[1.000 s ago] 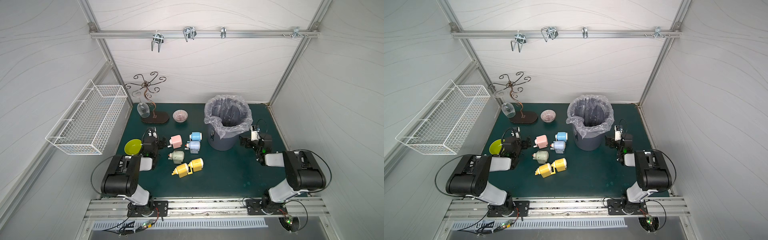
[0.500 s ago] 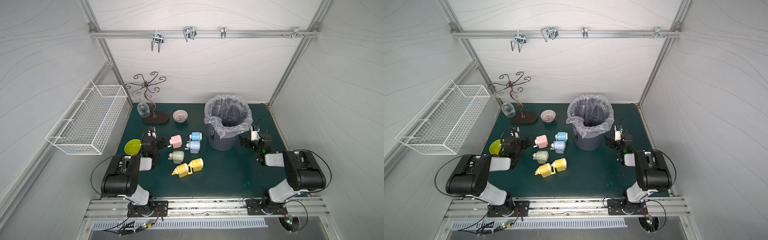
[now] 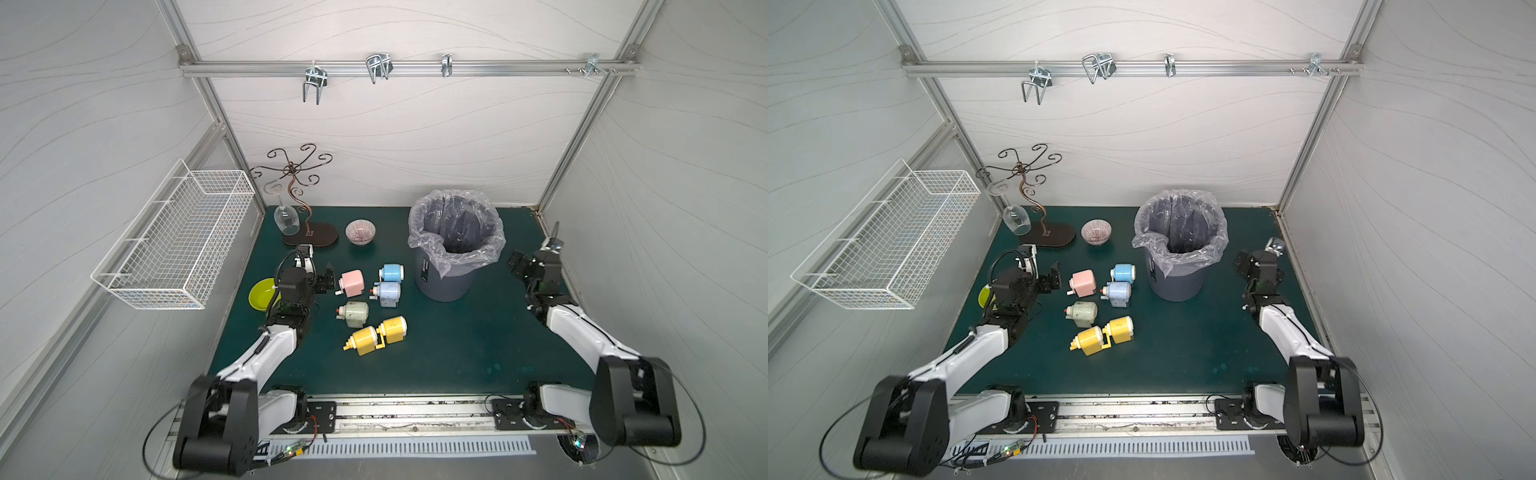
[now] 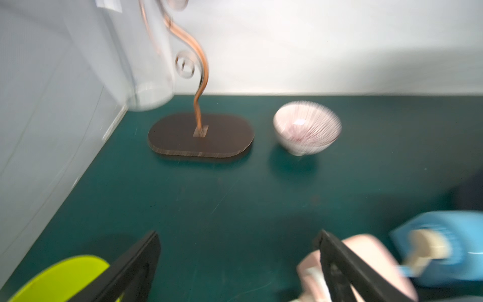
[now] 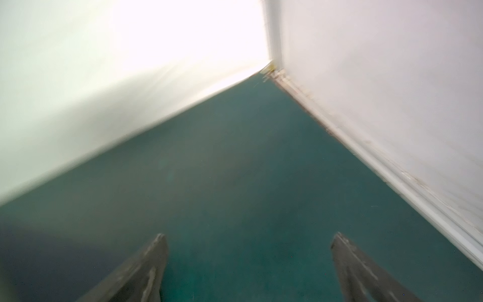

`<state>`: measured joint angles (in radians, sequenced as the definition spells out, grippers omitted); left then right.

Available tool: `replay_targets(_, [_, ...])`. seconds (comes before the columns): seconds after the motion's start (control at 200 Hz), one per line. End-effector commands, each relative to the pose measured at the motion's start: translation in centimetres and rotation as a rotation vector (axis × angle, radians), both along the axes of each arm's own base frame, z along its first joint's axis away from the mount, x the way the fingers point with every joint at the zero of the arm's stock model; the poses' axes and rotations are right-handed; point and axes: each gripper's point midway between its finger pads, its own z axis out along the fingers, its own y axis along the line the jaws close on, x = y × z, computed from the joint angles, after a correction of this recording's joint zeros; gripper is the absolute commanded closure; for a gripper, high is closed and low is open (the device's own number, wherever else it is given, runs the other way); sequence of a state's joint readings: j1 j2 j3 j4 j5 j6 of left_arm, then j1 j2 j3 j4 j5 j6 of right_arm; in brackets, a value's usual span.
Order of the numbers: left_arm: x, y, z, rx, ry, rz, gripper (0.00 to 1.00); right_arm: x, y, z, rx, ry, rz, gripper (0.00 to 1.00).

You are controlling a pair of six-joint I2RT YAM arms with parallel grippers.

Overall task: Take out the pencil sharpener tray and clean the shavings
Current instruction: Pick up the pencil sharpener from the center of the board.

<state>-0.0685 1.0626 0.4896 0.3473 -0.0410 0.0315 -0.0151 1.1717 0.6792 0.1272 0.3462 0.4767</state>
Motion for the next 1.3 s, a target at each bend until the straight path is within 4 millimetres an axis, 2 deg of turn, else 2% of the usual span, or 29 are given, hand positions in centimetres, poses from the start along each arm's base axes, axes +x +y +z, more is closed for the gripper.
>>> replay_targets(0.0, [-3.1, -4.3, 0.6, -0.060, 0.134, -0.242, 0.05, -5.9, -0.6, -3.5, 0.219, 0.251, -0.131, 0.01])
replay_targets(0.11, [-7.1, -8.8, 1.6, -0.081, 0.234, -0.470, 0.05, -9.0, 1.8, -1.8, 0.206, 0.296, -0.051, 0.01])
replay_targets(0.23, [-12.2, -13.7, 1.2, 0.021, 0.383, -0.719, 0.04, -12.5, 4.2, 0.2, 0.184, 0.305, 0.054, 0.03])
replay_targets(0.3, [-14.2, -15.4, 1.0, 0.078, 0.457, -0.810, 0.04, -14.1, 5.3, 1.6, 0.187, 0.298, 0.127, 0.05])
replay_targets(0.405, [-15.8, -17.3, 1.1, 0.127, 0.515, -0.905, 0.04, -16.3, 6.8, 3.8, 0.185, 0.278, 0.228, 0.05])
replay_targets(0.53, [-16.4, -18.7, 0.9, 0.183, 0.593, -0.978, 0.06, -17.9, 8.1, 6.3, 0.184, 0.214, 0.326, 0.06])
replay_targets(0.675, [-16.0, -19.7, -1.3, 0.359, 0.695, -0.992, 0.09, -19.9, 9.7, 8.2, 0.174, 0.182, 0.465, 0.11])
replay_targets(0.846, [-15.5, -21.2, -3.6, 0.423, 0.766, -1.019, 0.10, -22.7, 9.2, 8.3, 0.145, 0.127, 0.497, 0.11])
replay_targets(0.966, [-15.0, -22.1, -5.2, 0.459, 0.775, -1.022, 0.11, -24.1, 9.9, 8.8, 0.137, 0.067, 0.577, 0.11])
replay_targets(1.291, [-13.5, -23.1, -8.6, 0.521, 0.771, -1.004, 0.11, -24.7, 10.5, 8.4, 0.139, 0.069, 0.621, 0.12])
